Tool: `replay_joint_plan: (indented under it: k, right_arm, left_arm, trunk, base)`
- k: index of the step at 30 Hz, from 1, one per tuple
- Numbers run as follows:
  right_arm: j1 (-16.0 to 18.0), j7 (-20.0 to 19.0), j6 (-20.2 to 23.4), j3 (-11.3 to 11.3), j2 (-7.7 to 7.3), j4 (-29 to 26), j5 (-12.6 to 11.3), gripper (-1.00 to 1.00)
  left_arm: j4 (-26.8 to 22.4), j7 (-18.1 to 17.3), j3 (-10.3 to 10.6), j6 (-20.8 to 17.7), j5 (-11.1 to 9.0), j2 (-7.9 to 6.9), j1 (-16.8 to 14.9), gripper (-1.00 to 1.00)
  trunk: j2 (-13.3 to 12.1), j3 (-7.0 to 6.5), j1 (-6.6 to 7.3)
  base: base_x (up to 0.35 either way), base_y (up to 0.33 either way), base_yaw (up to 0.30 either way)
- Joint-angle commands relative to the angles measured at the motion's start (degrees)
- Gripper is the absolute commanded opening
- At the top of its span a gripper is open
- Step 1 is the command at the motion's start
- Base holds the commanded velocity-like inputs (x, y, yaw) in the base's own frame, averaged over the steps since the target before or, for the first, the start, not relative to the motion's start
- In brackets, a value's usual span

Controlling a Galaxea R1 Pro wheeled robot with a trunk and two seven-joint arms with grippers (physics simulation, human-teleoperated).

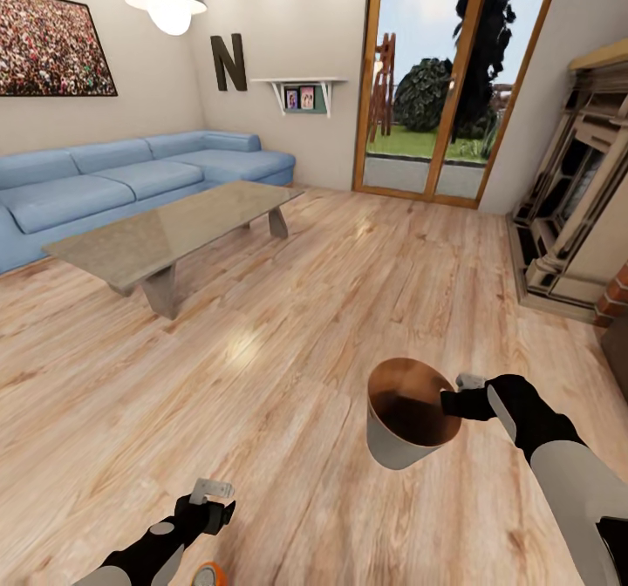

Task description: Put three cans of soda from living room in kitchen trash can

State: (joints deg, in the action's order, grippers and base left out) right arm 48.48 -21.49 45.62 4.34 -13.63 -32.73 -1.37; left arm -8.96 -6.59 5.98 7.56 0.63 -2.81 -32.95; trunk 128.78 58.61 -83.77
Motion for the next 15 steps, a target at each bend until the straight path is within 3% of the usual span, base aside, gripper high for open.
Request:
replay_joint_plan:
  k: [1, 8, 15]
  right_arm:
    - [0.03, 0.31, 0.18, 0.03, 0.0, -0.05, -1.0, -1.0]
    - [0.03, 0.31, 0.18, -0.01, 0.0, -0.05, -1.0, -1.0]
    - [0.03, 0.31, 0.18, -0.03, 0.0, -0.05, -1.0, -1.0]
  left_arm:
    - [0.0, 0.0, 0.0, 0.0, 0.0, 0.0, 0.0, 1.0]
    - [-0.07, -0.05, 0.0, -0.02, -0.08, -0.02, 0.03, 1.0]
    - [-0.06, -0.08, 0.0, -0.05, -0.01, -0.03, 0.01, 1.0]
  trunk:
    - [0.42, 0.18, -0.22]
    - [0.42, 0.18, -0.22]
    - [0.42, 0.18, -0.22]
  base:
    - [0.0, 0.0, 0.0]
    - [-0.018, 0.0, 0.0]
    - [-0.214, 0.0, 0.0]
